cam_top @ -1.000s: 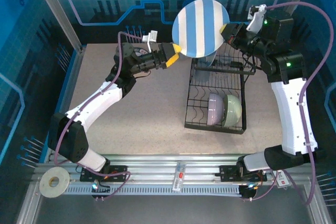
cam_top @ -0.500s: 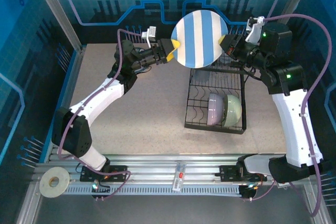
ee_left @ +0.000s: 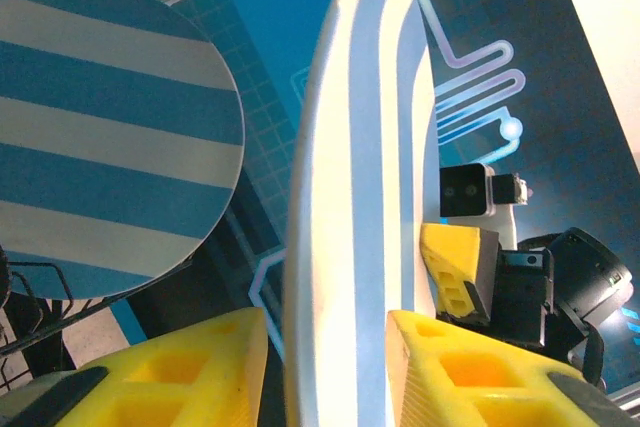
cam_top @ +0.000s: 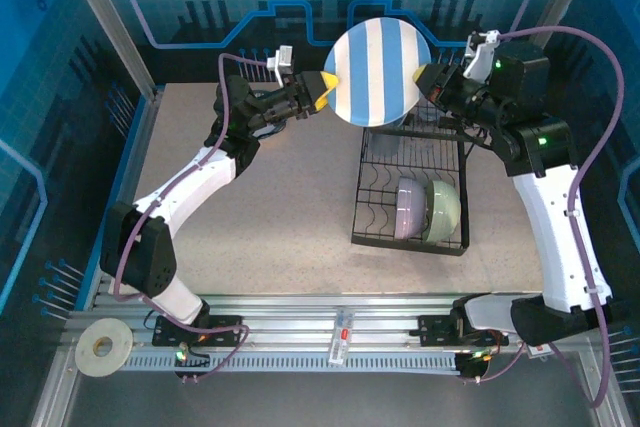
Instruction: Unload the mixed dishes from the dish rack
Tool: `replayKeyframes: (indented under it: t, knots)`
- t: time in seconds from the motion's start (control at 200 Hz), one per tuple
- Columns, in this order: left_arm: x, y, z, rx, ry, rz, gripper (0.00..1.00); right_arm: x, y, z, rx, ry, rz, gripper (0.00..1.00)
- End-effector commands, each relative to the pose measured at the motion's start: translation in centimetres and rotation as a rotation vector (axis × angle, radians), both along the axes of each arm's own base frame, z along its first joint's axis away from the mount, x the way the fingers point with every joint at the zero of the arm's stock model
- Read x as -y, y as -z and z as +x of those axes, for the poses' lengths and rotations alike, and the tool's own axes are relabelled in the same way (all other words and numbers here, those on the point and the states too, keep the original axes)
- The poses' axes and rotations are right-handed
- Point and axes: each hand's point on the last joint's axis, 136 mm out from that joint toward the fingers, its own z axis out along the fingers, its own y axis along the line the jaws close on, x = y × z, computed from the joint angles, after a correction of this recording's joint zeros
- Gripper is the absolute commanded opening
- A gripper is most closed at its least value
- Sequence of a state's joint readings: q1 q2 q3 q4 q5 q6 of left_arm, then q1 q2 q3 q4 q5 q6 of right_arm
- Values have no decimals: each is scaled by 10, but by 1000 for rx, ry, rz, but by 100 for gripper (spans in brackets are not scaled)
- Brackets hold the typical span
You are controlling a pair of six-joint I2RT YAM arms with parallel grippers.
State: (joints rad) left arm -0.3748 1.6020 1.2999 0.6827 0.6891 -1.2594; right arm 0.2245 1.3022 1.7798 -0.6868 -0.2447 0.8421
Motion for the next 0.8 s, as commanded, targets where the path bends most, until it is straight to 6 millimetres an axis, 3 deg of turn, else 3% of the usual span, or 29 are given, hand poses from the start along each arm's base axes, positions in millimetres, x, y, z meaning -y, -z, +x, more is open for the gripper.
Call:
replayKeyframes:
  t: [0.0, 0.28, 0.47, 0.776, 0.796]
  knots:
    - [-2, -19, -5, 61, 21, -28, 35, -10, -24, 4, 71, -33, 42, 0]
    - [-4, -18, -5, 55, 11, -29, 21, -12, -25, 8, 69, -40, 28, 0]
    - [-4, -16, -6, 37, 14, -24, 0, -12, -21, 11, 55, -46, 25, 0]
    - [-4, -17, -4, 29, 14, -32, 0, -8, -28, 12, 93, -44, -9, 0]
    - [-4, -18, -4, 30, 12, -33, 0, -7, -29, 12, 98, -41, -11, 7]
